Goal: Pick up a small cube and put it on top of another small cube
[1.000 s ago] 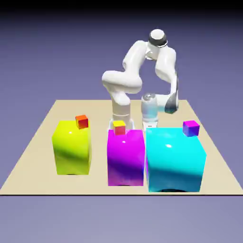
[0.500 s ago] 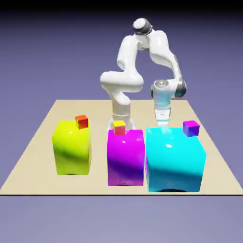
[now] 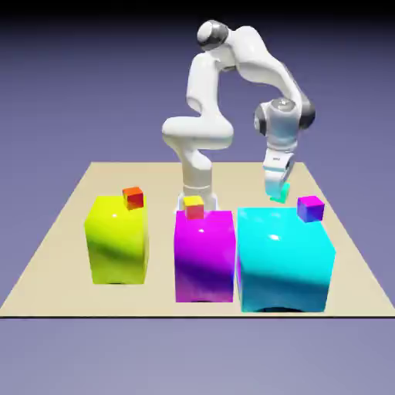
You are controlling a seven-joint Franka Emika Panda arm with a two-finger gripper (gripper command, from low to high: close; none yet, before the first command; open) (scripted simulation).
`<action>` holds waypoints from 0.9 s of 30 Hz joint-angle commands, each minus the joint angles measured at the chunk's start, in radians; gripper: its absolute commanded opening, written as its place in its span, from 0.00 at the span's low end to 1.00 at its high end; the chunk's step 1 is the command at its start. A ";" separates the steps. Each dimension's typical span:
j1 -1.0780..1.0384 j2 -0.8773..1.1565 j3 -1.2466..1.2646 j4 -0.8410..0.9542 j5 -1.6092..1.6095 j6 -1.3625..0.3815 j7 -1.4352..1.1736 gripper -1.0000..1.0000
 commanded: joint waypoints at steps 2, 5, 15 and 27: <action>0.009 0.001 -0.073 0.007 -0.062 -0.001 0.081 0.00; 0.023 0.002 -0.181 0.017 -0.151 -0.005 0.199 0.00; 0.068 0.007 -0.544 0.050 -0.449 -0.017 0.596 0.00; 0.107 0.077 -0.829 0.016 -0.697 0.103 0.918 0.00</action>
